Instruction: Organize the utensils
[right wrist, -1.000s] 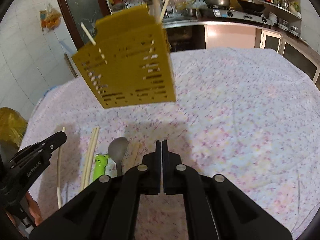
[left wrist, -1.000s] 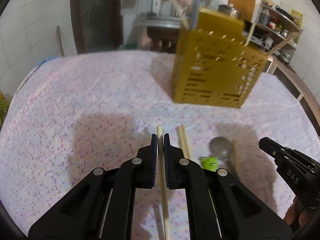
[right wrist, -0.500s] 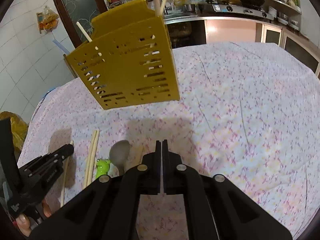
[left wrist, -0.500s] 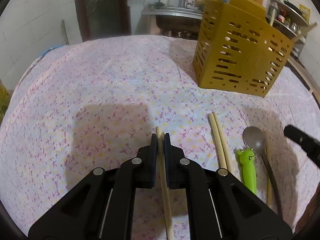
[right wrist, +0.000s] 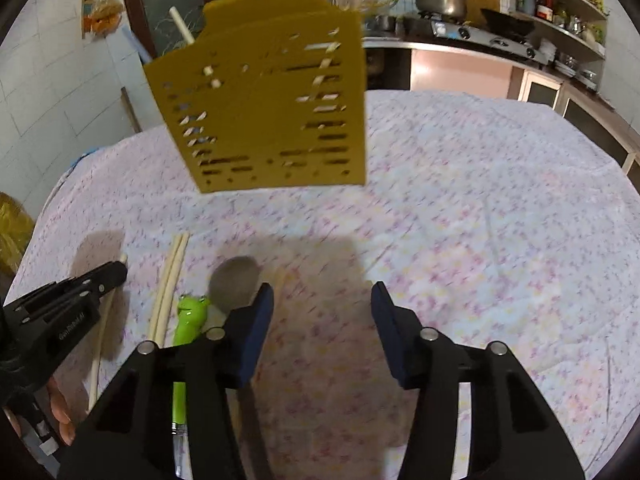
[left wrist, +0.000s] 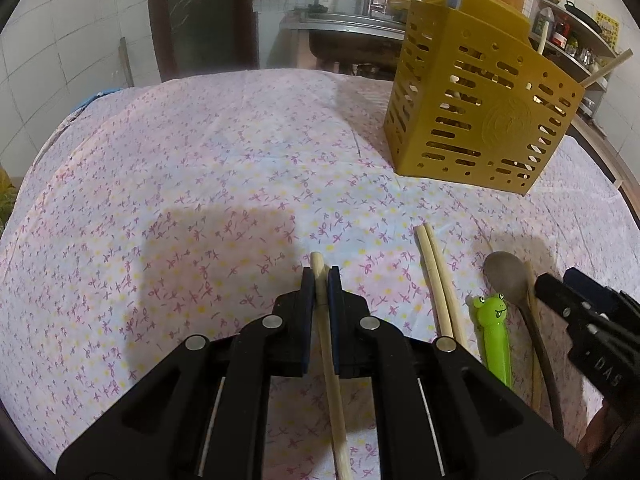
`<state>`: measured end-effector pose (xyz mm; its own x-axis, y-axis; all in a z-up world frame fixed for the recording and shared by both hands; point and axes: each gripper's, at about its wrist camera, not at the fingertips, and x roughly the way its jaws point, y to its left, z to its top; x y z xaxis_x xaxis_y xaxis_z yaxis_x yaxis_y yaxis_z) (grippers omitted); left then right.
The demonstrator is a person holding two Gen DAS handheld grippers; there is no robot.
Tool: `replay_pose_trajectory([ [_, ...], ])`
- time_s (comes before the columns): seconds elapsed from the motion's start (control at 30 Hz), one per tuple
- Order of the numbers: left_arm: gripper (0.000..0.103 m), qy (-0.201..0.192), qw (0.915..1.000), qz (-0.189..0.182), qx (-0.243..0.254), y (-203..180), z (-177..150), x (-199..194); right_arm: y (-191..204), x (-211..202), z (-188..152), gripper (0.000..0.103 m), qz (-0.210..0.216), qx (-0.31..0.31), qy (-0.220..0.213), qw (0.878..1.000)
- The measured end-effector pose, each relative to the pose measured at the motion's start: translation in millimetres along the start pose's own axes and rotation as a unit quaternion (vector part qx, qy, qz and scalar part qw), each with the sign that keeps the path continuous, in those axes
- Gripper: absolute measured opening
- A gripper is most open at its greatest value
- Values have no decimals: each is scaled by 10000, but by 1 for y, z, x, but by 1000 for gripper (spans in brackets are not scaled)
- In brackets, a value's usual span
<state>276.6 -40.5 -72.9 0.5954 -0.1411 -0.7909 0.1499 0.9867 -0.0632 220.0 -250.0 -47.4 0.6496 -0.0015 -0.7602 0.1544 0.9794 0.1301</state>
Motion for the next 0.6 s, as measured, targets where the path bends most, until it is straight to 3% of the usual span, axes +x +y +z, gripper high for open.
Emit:
replay_pose_trajectory([
  [0.17,10,28,9999,-53,-106,1,0,-1,14,6,-4,48,-279,-184,149,9993],
  [0.27,19,7,9999,-83,-82,-2,-1,-1,20,5,-4,34,-250,-184,172,9994],
  [0.4,41,20,9999,-154,17,-11,-4,-4,19,6,-1,13,-154,-97,172,9997],
  [0.6,41,62,9993,-258,-274,-1,0,-12,12,8,1,10,-8,-92,104,9999],
])
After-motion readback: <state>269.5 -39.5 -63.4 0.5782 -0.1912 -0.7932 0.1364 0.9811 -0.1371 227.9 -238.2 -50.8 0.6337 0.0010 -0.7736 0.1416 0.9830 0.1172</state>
